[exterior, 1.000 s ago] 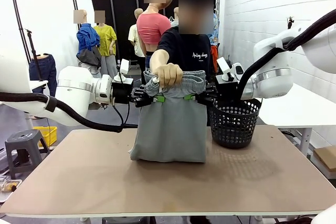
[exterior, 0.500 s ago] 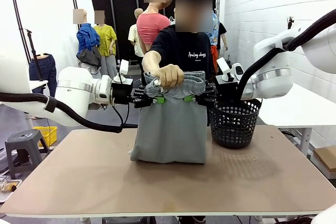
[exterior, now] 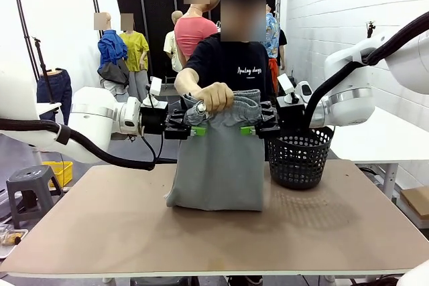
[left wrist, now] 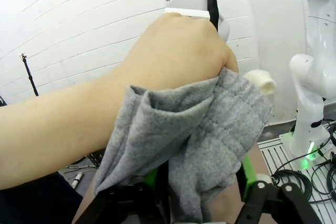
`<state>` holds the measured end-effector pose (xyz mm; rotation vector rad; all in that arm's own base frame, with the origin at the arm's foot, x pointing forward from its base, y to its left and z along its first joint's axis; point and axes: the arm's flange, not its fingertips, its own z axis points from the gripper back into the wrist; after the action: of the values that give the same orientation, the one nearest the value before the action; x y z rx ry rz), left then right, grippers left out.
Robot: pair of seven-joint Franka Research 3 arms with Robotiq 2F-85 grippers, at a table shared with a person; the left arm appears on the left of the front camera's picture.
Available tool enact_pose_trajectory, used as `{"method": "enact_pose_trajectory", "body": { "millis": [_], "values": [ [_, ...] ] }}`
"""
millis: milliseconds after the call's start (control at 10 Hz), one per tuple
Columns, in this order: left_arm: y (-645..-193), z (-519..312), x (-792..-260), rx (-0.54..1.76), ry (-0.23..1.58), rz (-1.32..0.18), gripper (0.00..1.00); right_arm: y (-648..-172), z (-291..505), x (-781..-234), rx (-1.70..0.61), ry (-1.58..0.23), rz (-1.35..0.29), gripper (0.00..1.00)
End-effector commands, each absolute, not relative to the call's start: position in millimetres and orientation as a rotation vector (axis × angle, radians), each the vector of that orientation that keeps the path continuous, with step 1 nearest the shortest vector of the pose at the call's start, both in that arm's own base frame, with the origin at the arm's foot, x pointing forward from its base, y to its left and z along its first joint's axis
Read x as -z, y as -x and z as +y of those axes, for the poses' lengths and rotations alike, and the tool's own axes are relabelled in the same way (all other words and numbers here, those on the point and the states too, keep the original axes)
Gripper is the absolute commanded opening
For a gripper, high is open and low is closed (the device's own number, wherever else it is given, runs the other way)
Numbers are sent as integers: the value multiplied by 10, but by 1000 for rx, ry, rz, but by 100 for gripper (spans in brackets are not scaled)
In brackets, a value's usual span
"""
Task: Fold the training pants.
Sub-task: Release the ends of the Training pants and then grab the overlapped ends.
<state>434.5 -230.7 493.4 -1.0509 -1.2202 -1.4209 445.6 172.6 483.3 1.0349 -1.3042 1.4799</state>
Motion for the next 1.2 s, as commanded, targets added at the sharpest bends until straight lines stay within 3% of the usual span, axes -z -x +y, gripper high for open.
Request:
{"method": "enact_pose_trajectory", "body": {
  "millis": [0,300,1100],
  "values": [
    [-4309,-2274,-4920,1384,1068,-1262,100,-4497,1753,-4853,-1452,-1031,-1276,100],
    [-4299,-2272,-4884,1366,1060,-1260,100,-4490,1750,-4849,-1431,-992,-1286,100],
    [-4215,-2135,-4873,1223,789,-1398,100,-4395,1421,-4814,-1305,-832,-1404,100]
  ]
}}
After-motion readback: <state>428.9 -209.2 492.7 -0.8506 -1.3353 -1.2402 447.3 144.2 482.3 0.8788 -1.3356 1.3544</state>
